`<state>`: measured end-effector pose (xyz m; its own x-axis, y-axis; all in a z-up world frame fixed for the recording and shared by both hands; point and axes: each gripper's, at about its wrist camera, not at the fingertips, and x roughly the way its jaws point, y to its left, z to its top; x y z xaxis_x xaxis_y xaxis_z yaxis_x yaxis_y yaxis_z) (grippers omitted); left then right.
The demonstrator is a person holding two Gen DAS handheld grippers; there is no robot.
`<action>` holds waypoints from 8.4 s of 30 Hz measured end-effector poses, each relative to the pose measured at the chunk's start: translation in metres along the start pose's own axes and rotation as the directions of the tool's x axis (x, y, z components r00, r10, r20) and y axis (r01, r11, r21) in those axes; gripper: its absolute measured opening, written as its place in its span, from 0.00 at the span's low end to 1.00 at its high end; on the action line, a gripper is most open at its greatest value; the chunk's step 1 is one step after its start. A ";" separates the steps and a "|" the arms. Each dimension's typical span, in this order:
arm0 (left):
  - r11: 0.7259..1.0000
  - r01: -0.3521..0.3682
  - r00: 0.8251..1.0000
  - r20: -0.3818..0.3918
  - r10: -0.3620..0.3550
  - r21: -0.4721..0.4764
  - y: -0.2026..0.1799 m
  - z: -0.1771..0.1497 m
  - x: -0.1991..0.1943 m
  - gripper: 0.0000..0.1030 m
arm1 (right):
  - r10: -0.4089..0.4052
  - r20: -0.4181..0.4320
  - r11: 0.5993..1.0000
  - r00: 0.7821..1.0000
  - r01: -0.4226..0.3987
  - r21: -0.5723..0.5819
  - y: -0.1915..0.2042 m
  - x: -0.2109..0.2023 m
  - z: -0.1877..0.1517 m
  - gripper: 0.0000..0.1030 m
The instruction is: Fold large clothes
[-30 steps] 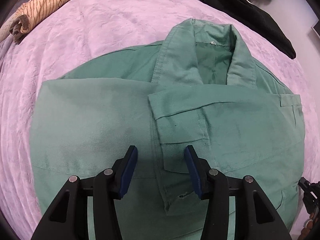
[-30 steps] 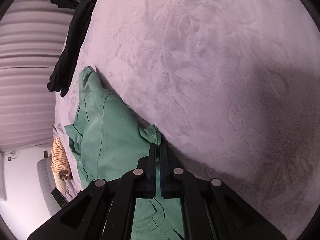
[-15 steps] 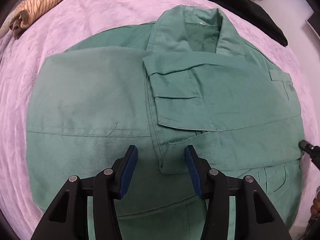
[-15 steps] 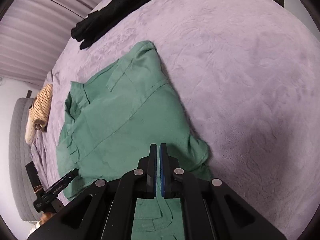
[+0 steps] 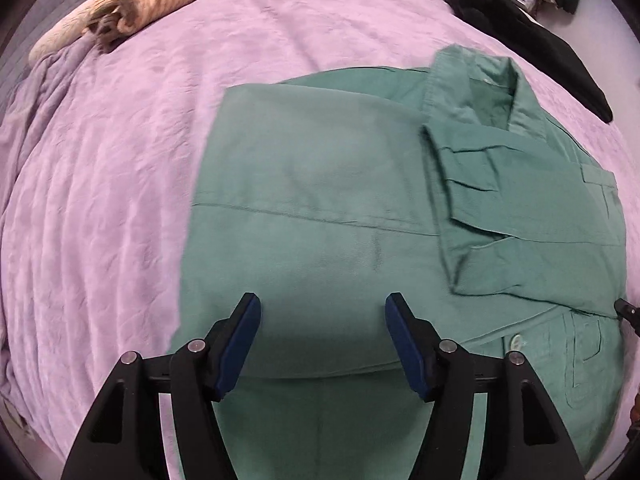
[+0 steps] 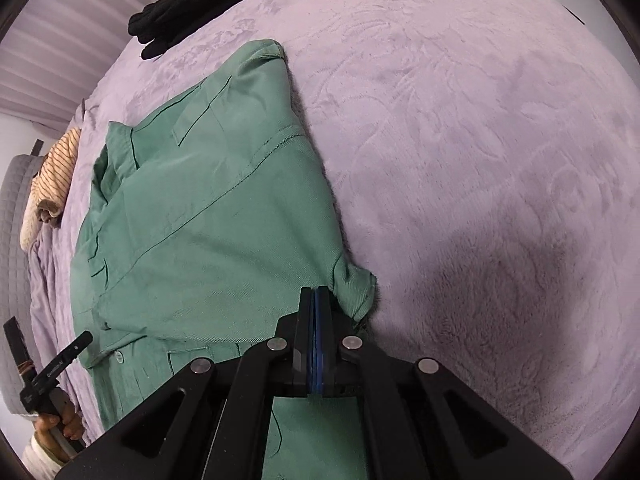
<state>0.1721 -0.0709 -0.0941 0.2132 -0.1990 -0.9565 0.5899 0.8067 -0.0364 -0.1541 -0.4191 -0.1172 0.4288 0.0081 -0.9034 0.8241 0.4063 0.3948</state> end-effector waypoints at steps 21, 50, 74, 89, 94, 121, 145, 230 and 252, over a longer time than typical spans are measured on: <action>0.984 -0.060 0.991 -0.130 0.038 -0.168 0.099 -0.053 0.010 0.64 | -0.108 -0.068 0.994 0.992 0.107 -0.015 0.014 -0.018 -0.034 0.03; 0.994 -0.098 0.987 -0.135 0.093 -0.037 0.041 -0.084 -0.056 1.00 | -0.061 -0.099 0.996 0.993 0.053 -0.076 0.084 -0.049 -0.057 0.03; 0.990 -0.140 0.982 -0.128 0.139 0.002 0.008 -0.095 -0.091 1.00 | 0.022 -0.029 0.982 0.999 -0.027 -0.186 0.094 -0.085 -0.064 1.00; 0.987 -0.115 0.982 -0.164 0.096 -0.112 -0.021 -0.162 -0.112 1.00 | 0.125 -0.229 0.974 0.965 -0.163 -0.157 0.050 -0.077 -0.082 1.00; 0.989 -0.109 0.977 -0.193 0.088 -0.101 -0.021 -0.179 -0.112 1.00 | 0.161 -0.260 0.975 0.952 -0.194 -0.106 0.038 -0.074 -0.091 1.00; 0.962 0.066 0.924 -0.349 -0.159 -0.263 0.077 -0.313 -0.057 1.00 | 0.098 -0.089 0.938 0.991 -0.063 0.340 -0.109 -0.105 -0.224 1.00; 0.932 0.234 0.915 -0.262 -0.307 -0.275 0.050 -0.320 -0.064 0.61 | 0.490 -0.107 0.822 0.865 -0.418 0.388 -0.065 -0.075 -0.263 1.00; 0.996 0.040 0.999 0.015 -0.039 -0.076 0.036 0.098 0.072 0.21 | -0.090 0.026 0.950 0.996 0.094 -0.298 0.106 0.080 0.127 0.05; 0.998 -0.023 0.998 -0.053 0.020 -0.063 0.041 -0.018 0.014 0.66 | -0.152 -0.011 0.929 0.988 0.139 -0.342 0.093 0.018 0.011 0.09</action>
<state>0.1851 -0.0305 -0.1141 0.1830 -0.1528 -0.9712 0.5347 0.8445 -0.0321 -0.0659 -0.3913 -0.0951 0.2941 -0.0434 -0.9548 0.6988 0.6912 0.1839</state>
